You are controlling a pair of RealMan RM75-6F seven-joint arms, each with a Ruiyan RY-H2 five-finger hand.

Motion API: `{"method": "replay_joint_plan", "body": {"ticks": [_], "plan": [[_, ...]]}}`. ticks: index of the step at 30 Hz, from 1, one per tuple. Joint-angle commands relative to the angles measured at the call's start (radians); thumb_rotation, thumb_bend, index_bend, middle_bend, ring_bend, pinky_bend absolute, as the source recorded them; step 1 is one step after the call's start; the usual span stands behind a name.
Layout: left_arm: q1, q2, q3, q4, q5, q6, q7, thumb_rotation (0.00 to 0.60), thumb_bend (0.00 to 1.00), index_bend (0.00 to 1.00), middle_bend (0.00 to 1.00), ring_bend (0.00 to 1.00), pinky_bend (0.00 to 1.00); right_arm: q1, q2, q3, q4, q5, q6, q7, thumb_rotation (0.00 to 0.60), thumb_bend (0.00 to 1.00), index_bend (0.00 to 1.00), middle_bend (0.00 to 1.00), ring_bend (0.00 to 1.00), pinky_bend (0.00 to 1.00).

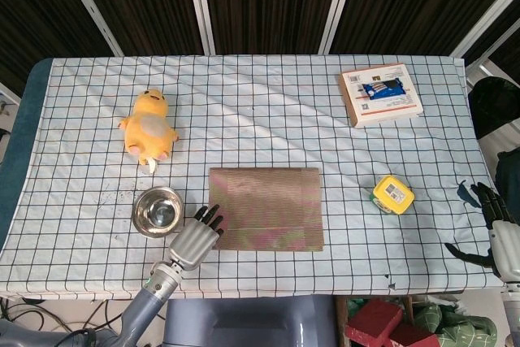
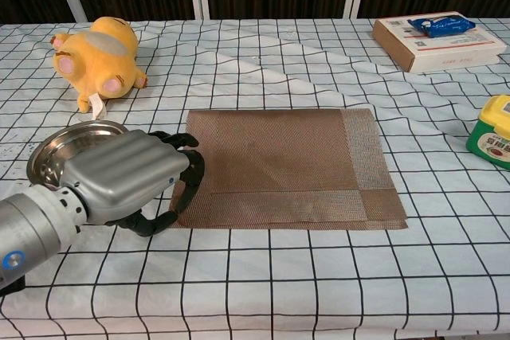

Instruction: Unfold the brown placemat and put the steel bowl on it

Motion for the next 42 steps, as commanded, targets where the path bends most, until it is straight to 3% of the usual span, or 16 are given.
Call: {"method": "replay_joint_plan", "body": {"ticks": [1, 14, 24, 33, 37, 42], "plan": [[-0.001, 0.000, -0.001, 0.000, -0.002, 0.000, 0.002, 0.600, 0.43, 0.59, 0.27, 0.08, 0.19, 0.000, 0.000, 0.000, 0.000, 0.000, 0.000, 0.000, 0.600, 0.07, 0.00, 0.00, 0.02, 0.19], [-0.003, 0.010, -0.007, -0.025, 0.005, 0.015, -0.006, 0.600, 0.48, 0.60, 0.28, 0.09, 0.19, 0.000, 0.001, 0.000, 0.000, 0.000, 0.000, 0.003, 0.600, 0.07, 0.00, 0.00, 0.02, 0.19], [-0.019, 0.057, -0.055, -0.182, 0.065, 0.062, -0.005, 0.600, 0.48, 0.60, 0.28, 0.09, 0.19, -0.002, 0.002, 0.002, -0.003, 0.002, 0.003, 0.013, 0.600, 0.07, 0.00, 0.00, 0.02, 0.19], [-0.088, 0.098, -0.257, -0.238, -0.088, 0.055, 0.016, 0.600, 0.48, 0.60, 0.28, 0.09, 0.19, -0.003, 0.004, 0.005, -0.002, 0.011, -0.001, 0.023, 0.600, 0.07, 0.00, 0.00, 0.02, 0.19], [-0.144, 0.105, -0.363, -0.224, -0.208, 0.038, 0.021, 0.600, 0.48, 0.60, 0.28, 0.09, 0.19, -0.003, 0.006, 0.008, -0.004, 0.018, -0.004, 0.031, 0.600, 0.07, 0.00, 0.00, 0.02, 0.19], [-0.218, 0.096, -0.452, -0.172, -0.339, 0.023, 0.029, 0.600, 0.48, 0.60, 0.29, 0.09, 0.19, -0.004, 0.010, 0.009, -0.010, 0.023, -0.008, 0.043, 0.600, 0.07, 0.00, 0.00, 0.02, 0.19]]}}
